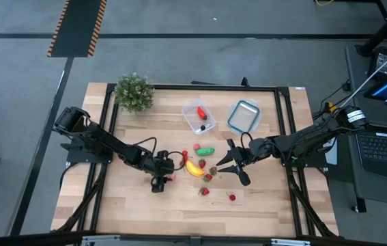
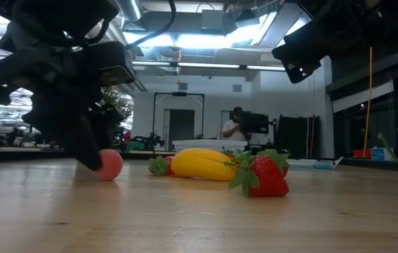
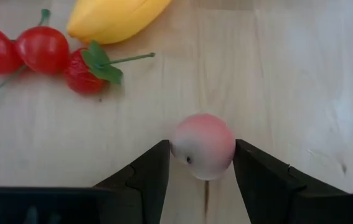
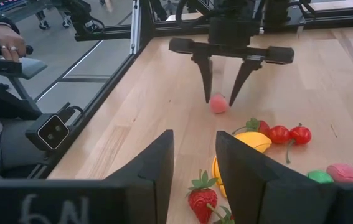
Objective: Pick and placing Produce into tupperware
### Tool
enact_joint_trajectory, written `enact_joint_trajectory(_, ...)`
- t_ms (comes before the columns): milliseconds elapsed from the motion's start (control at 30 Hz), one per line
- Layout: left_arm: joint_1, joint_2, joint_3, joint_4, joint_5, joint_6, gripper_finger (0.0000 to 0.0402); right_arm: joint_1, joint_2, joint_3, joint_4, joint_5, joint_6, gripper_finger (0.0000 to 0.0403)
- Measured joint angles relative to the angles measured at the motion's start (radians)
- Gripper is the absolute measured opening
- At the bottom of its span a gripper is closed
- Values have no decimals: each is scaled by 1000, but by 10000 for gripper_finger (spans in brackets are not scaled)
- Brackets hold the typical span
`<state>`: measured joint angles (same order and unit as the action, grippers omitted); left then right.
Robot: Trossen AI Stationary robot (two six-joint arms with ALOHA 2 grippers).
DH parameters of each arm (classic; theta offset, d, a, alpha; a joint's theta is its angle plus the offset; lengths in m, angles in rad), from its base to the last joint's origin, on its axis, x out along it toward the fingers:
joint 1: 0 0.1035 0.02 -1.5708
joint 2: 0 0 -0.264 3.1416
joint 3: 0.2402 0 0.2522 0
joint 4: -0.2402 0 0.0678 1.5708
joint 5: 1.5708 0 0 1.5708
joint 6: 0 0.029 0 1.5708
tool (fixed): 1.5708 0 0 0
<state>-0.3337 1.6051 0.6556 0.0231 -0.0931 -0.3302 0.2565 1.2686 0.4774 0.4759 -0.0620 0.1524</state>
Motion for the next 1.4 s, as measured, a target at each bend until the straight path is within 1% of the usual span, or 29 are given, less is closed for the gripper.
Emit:
enact_joint_trajectory(200, 4, -1, 0, -3, -7, 0, 167, 0, 0, 0, 0, 0, 0, 122)
enact_joint_trajectory(267, 7, -1, 0, -8, -9, 0, 160, 0, 0, 0, 0, 0, 0, 122)
enact_joint_trajectory(367, 7, -2, 0, -10, -13, 1, 132, 0, 0, 0, 0, 0, 0, 122)
enact_joint_trajectory(567, 7, -2, 2, -11, -12, 4, 54, 0, 0, 0, 0, 0, 0, 122)
enact_joint_trajectory(633, 7, -2, 2, -12, -12, 22, 41, 0, 0, 0, 0, 0, 0, 122)
enact_joint_trajectory(767, 7, -2, 2, -13, -10, 30, 41, 0, 0, 0, 0, 0, 0, 122)
enact_joint_trajectory(933, 7, -3, 2, -13, 48, 38, 41, 0, 0, 0, 0, 0, 0, 122)
enact_joint_trajectory(1067, 14, -26, 2, -19, 59, 26, 41, 0, 0, 0, 0, 0, -1, 122)
enact_joint_trajectory(1233, 26, -119, 2, -52, 59, 40, 41, 0, 0, 0, -8, 0, 0, 122)
enact_joint_trajectory(1400, 26, -269, 2, -146, 34, 73, 40, 0, 0, 0, -26, 0, 0, 122)
